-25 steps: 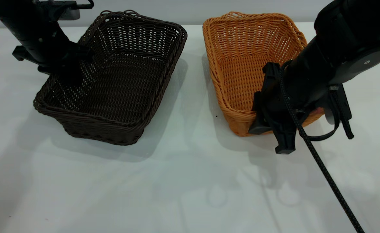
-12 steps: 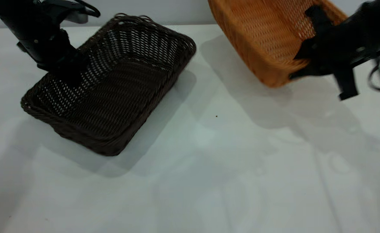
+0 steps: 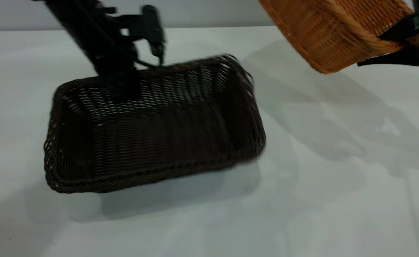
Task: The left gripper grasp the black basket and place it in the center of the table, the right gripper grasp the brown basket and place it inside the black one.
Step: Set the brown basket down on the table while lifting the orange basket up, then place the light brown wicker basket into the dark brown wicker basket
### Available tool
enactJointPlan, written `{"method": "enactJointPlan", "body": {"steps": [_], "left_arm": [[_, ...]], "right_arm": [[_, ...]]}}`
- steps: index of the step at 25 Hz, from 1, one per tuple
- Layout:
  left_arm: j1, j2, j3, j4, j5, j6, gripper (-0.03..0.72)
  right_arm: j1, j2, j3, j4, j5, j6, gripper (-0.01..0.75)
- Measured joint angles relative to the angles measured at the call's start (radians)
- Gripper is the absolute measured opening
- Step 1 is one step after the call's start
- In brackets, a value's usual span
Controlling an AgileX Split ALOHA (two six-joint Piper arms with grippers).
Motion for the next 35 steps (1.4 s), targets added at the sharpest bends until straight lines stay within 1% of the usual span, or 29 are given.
{"method": "enactJointPlan", "body": {"steps": [3, 6, 11, 15, 17, 20, 23, 26, 29, 33, 35], "left_arm": [[-0.052, 0.002, 0.0, 0.009, -0.043, 0.068, 0.073], [-0.082, 0.009, 0.0, 0.017, -0.081, 0.085, 0.073], [-0.09, 0.01, 0.0, 0.02, -0.087, 0.087, 0.073], [-0.09, 0.01, 0.0, 0.014, -0.088, 0.085, 0.082], [-0.09, 0.01, 0.0, -0.005, -0.088, 0.086, 0.099], [-0.09, 0.01, 0.0, -0.038, -0.092, 0.09, 0.178], [-0.091, 0.01, 0.0, -0.058, -0.108, 0.089, 0.304], [-0.092, -0.017, 0.002, -0.063, -0.11, 0.088, 0.4], [-0.092, -0.081, 0.003, -0.063, -0.076, 0.087, 0.443], [-0.093, -0.216, 0.004, -0.063, 0.049, 0.087, 0.449], [-0.093, -0.325, 0.005, -0.063, 0.111, 0.077, 0.45]], "right_arm": [[-0.012, -0.01, -0.009, -0.025, 0.039, -0.011, 0.071], [-0.014, -0.01, -0.048, -0.094, 0.075, -0.012, 0.071], [-0.014, -0.01, -0.127, -0.195, 0.101, 0.03, 0.071], [-0.014, -0.01, -0.174, -0.212, 0.102, 0.043, 0.071], [-0.014, -0.01, -0.193, -0.216, 0.104, 0.054, 0.071], [-0.014, -0.01, -0.226, -0.222, 0.106, 0.062, 0.071], [-0.014, -0.01, -0.26, -0.225, 0.109, 0.071, 0.071], [-0.014, -0.01, -0.286, -0.226, 0.11, 0.086, 0.071], [-0.014, -0.01, -0.31, -0.227, 0.115, 0.089, 0.071], [-0.014, -0.01, -0.318, -0.236, 0.117, 0.098, 0.071], [-0.011, -0.01, -0.319, -0.263, 0.117, 0.102, 0.071]]}}
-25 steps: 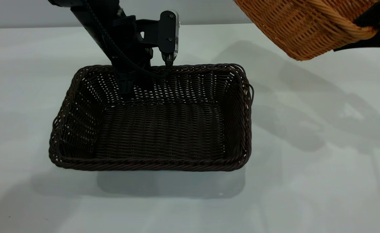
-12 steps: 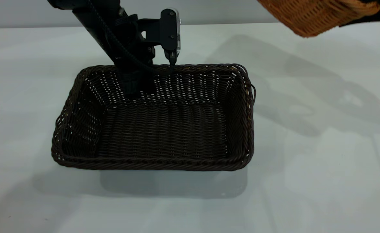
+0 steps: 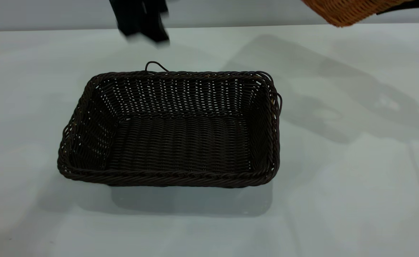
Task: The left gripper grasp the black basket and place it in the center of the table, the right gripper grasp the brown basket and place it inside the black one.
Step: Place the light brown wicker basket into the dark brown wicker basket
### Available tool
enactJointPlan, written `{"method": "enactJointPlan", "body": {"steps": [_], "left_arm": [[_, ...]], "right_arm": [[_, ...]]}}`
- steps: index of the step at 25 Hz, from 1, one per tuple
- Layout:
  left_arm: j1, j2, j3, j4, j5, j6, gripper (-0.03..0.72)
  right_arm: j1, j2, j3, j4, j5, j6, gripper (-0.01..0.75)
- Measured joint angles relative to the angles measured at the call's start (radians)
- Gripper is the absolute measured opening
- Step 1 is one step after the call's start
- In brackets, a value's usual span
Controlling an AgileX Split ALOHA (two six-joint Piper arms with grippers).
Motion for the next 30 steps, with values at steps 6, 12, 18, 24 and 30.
{"method": "enactJointPlan", "body": {"steps": [6, 12, 18, 24, 30], "left_arm": [[0.0, -0.337, 0.0, 0.001, 0.028, -0.028, 0.45], [0.0, -0.531, 0.0, 0.002, -0.022, -0.028, 0.45], [0.0, -0.586, 0.0, 0.002, -0.034, -0.035, 0.45], [0.0, -0.586, 0.001, 0.002, -0.034, -0.052, 0.45], [0.0, -0.586, 0.001, 0.002, -0.035, -0.052, 0.45]], "right_arm": [[0.116, 0.0, -0.001, -0.138, -0.001, 0.056, 0.071], [0.371, 0.0, 0.003, -0.195, -0.03, 0.105, 0.071], [0.549, 0.0, 0.003, -0.306, -0.149, 0.211, 0.071], [0.583, 0.0, 0.007, -0.457, -0.227, 0.329, 0.071], [0.594, 0.0, 0.008, -0.487, -0.241, 0.379, 0.071]]}}
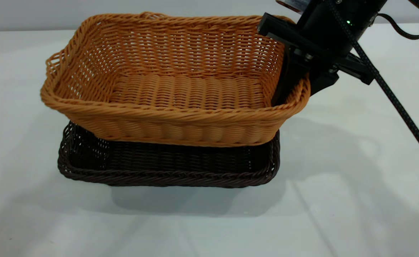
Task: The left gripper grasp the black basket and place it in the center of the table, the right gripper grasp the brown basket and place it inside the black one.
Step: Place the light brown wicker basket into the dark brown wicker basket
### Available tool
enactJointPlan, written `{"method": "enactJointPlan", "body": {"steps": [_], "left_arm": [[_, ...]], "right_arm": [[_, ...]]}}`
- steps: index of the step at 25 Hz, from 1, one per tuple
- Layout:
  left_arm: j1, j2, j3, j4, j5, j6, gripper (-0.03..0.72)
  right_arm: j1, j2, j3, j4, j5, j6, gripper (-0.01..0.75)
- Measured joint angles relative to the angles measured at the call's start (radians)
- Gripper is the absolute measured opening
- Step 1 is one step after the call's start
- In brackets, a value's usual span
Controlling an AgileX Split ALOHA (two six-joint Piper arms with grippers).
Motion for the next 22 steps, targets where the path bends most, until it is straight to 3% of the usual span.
{"method": "enactJointPlan", "body": {"steps": [7, 12, 22], "left_arm": [[0.0, 0.0, 0.0, 0.001, -0.002, -0.001, 0.452], [0.0, 0.0, 0.0, 0.001, -0.002, -0.001, 0.452], [0.0, 0.0, 0.0, 0.001, -0.002, -0.001, 0.452]], "right_arm": [[0.069, 0.026, 0.001, -0.006, -0.05, 0.022, 0.071], [0.068, 0.03, 0.001, -0.022, -0.132, 0.045, 0.071], [0.068, 0.111, -0.003, -0.026, -0.139, 0.054, 0.074]]}}
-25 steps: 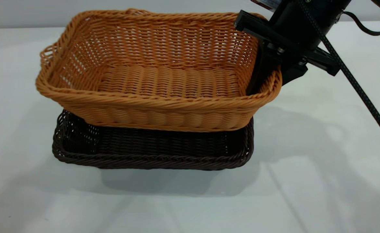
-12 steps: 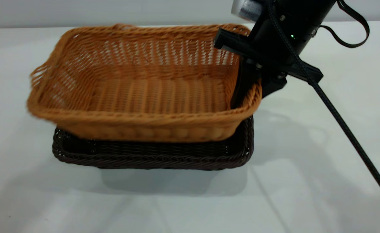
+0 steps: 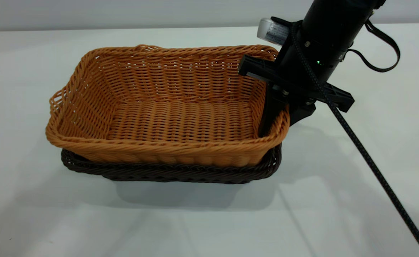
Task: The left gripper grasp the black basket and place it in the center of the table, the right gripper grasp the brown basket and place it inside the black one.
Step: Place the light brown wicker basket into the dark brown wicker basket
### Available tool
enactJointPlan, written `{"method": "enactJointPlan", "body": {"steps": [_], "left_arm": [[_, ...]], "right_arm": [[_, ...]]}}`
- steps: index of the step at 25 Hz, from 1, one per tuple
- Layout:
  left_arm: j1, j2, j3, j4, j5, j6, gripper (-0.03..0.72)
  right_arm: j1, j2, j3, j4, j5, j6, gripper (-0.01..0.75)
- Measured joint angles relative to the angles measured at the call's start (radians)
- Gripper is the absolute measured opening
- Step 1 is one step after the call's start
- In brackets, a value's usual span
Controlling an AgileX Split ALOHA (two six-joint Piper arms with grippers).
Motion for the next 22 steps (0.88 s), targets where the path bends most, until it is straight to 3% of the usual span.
{"method": "enactJointPlan", "body": {"steps": [8, 10, 18, 22], "left_arm": [[0.0, 0.0, 0.0, 0.0, 0.0, 0.0, 0.453], [0.0, 0.0, 0.0, 0.0, 0.0, 0.0, 0.453], [0.0, 0.0, 0.0, 0.0, 0.0, 0.0, 0.453], [0.0, -0.002, 0.0, 0.0, 0.002, -0.009, 0.453]], "right_arm": [[0.0, -0.001, -0.005, -0.092, -0.044, 0.0, 0.119], [0.002, -0.003, -0.007, -0.105, -0.042, 0.0, 0.182], [0.003, -0.012, -0.011, -0.193, 0.03, -0.036, 0.571], [0.0, -0.045, -0.007, -0.233, 0.085, -0.041, 0.613]]}}
